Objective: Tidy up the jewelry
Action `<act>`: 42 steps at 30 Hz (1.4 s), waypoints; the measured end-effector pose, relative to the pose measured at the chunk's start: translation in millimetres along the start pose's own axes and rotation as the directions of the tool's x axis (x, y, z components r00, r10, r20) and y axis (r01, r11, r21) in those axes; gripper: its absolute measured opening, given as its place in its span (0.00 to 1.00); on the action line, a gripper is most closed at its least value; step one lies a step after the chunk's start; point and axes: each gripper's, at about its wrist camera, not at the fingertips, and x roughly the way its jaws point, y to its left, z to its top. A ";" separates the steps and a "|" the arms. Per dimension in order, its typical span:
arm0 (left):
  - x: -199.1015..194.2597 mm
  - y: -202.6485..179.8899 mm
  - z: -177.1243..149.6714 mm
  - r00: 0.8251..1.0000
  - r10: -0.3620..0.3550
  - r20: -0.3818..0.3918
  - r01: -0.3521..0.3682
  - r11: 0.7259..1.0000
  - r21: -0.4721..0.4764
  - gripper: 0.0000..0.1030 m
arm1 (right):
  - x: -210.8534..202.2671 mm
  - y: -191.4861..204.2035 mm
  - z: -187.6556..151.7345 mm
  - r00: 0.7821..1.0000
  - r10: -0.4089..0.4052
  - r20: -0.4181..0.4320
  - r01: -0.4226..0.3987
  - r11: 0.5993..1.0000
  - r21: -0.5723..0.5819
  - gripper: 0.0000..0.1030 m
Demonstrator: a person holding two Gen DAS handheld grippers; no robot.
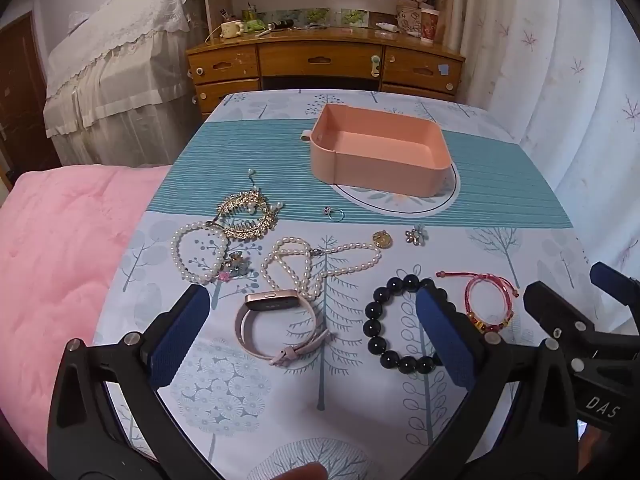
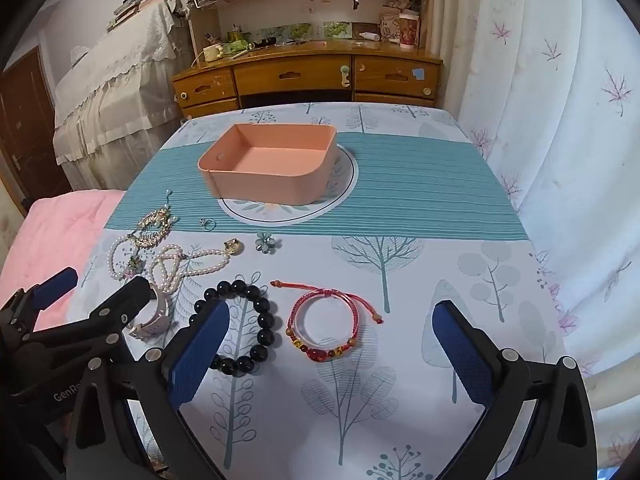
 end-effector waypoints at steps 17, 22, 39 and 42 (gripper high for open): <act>6.4 0.5 -6.5 0.998 -0.043 -0.039 0.043 0.999 -0.006 0.97 | 3.8 0.6 -4.0 1.000 0.022 -0.018 -0.022 1.000 0.003 1.00; 9.6 -0.7 -7.4 0.998 -0.040 -0.055 0.040 0.999 -0.007 0.97 | 7.8 0.6 -4.4 0.999 0.022 -0.034 -0.022 1.000 0.002 1.00; 15.4 -1.6 -8.3 0.996 -0.040 -0.077 0.040 0.999 -0.002 0.97 | 14.1 2.1 -5.8 0.996 0.059 -0.061 -0.058 0.998 0.009 0.91; 15.3 -1.7 -8.4 0.996 -0.040 -0.076 0.040 0.999 -0.002 0.97 | 12.5 2.8 -5.2 0.996 0.076 -0.053 -0.075 0.997 0.007 0.90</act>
